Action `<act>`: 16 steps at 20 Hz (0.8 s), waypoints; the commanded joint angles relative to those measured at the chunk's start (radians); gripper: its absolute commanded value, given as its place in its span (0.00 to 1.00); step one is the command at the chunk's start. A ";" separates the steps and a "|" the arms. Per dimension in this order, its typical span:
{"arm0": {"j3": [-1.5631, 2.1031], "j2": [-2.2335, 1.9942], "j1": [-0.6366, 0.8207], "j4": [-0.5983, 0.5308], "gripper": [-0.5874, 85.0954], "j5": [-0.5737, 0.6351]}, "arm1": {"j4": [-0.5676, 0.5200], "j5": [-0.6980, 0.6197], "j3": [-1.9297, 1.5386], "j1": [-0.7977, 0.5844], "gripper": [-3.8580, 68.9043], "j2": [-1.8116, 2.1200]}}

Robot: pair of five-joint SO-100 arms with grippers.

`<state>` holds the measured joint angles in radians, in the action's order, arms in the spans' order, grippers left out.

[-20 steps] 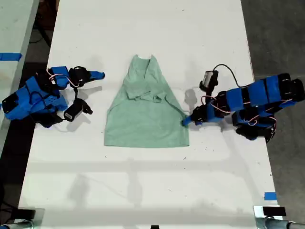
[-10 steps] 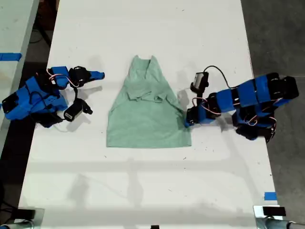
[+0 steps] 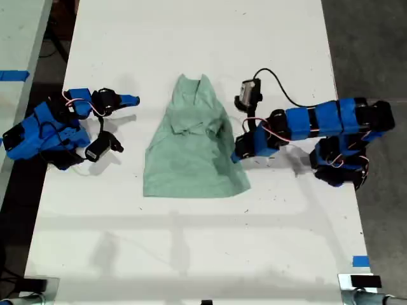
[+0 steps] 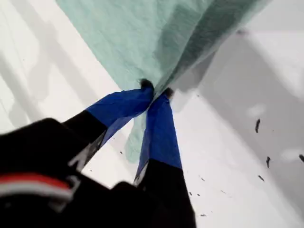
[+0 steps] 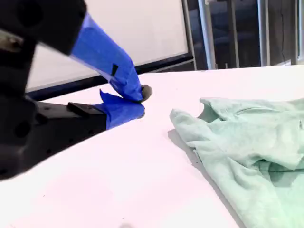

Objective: Fold t shirt

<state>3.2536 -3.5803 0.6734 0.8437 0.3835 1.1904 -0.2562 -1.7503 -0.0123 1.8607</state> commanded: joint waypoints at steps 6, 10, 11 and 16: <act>0.040 -0.006 0.011 0.000 0.01 -0.006 | 0.008 -0.160 0.626 0.009 0.18 -0.483; 0.040 -0.006 0.009 0.000 0.01 -0.006 | 0.037 -0.144 0.647 0.006 0.40 -0.476; 0.040 -0.006 0.009 0.000 0.01 -0.006 | 0.055 -0.138 0.629 0.006 0.40 -0.443; 0.040 -0.006 0.009 0.000 0.01 -0.006 | 0.160 -0.100 0.388 0.002 0.31 -0.138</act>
<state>3.2536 -3.5803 0.6734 0.8437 0.3835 1.3361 -0.3820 -1.2717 -0.0046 1.5324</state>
